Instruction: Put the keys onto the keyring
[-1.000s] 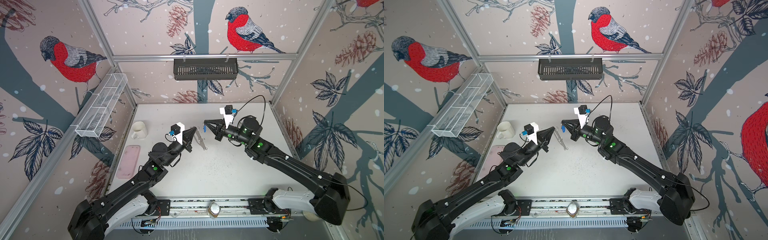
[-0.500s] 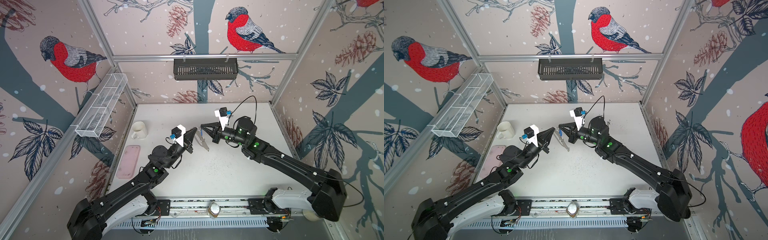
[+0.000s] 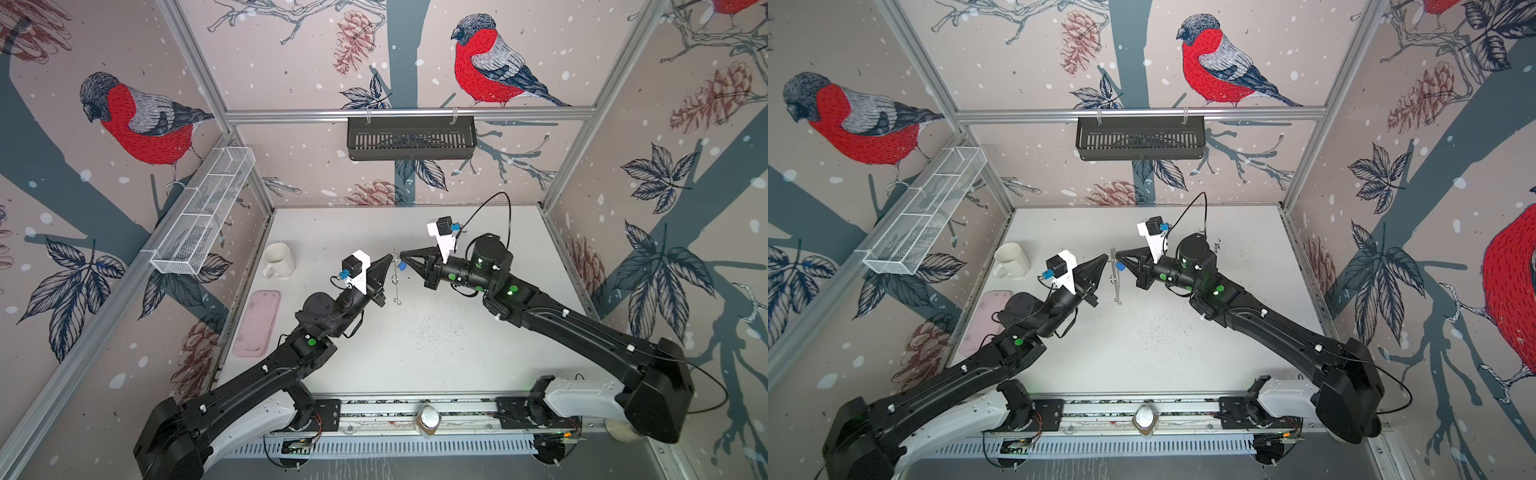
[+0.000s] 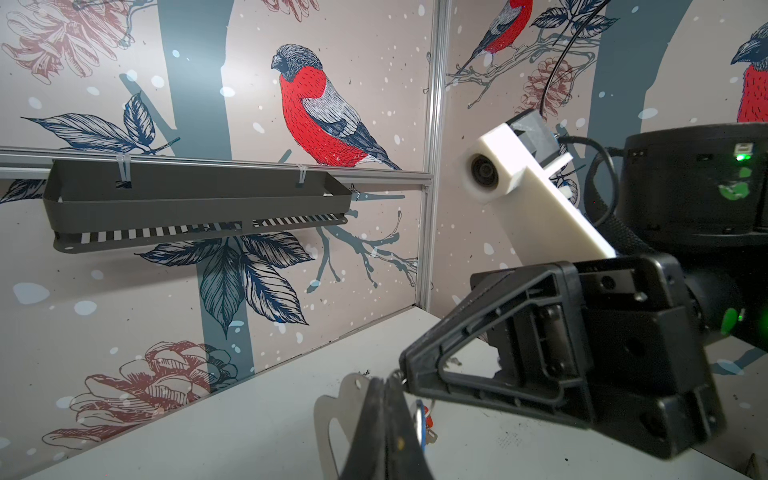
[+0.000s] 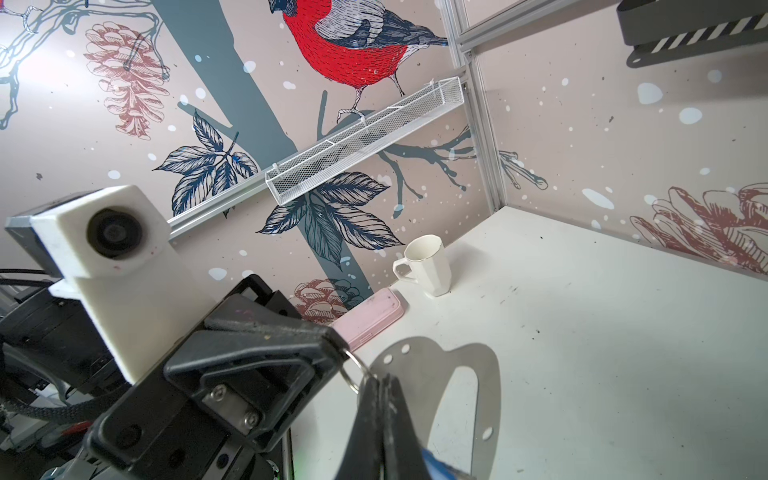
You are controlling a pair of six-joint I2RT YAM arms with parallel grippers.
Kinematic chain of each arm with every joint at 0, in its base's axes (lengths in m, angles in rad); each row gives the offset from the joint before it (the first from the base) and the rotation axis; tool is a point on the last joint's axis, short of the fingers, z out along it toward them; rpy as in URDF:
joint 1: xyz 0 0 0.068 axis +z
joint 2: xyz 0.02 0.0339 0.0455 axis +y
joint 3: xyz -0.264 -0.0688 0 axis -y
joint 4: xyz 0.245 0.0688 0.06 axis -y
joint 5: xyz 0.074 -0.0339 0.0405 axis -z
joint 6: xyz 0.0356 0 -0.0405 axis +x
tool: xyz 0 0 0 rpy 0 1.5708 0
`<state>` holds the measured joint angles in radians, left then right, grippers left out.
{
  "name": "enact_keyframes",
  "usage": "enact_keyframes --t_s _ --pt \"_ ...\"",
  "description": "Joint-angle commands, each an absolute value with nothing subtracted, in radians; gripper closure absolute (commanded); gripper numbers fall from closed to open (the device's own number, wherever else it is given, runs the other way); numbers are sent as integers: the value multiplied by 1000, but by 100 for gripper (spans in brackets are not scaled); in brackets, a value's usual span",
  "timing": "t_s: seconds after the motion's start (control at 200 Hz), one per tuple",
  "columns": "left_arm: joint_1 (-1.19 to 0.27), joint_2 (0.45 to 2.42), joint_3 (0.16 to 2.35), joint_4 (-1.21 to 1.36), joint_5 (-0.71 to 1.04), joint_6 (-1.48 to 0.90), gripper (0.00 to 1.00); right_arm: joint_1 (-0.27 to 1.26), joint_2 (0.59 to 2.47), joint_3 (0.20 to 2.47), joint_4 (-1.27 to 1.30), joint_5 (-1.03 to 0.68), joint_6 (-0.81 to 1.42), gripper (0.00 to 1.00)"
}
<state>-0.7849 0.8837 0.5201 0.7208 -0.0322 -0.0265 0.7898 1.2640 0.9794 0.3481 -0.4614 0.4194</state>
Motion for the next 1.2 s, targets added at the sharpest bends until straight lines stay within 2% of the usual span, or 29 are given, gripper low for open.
enact_keyframes --t_s 0.0,0.765,1.196 --pt "-790 881 517 773 -52 -11 100 790 1258 982 378 -453 427 100" --pt "-822 861 492 798 -85 37 100 790 1257 985 379 -457 446 100" --pt "-931 881 489 835 -246 160 100 790 1257 982 392 -479 469 100"
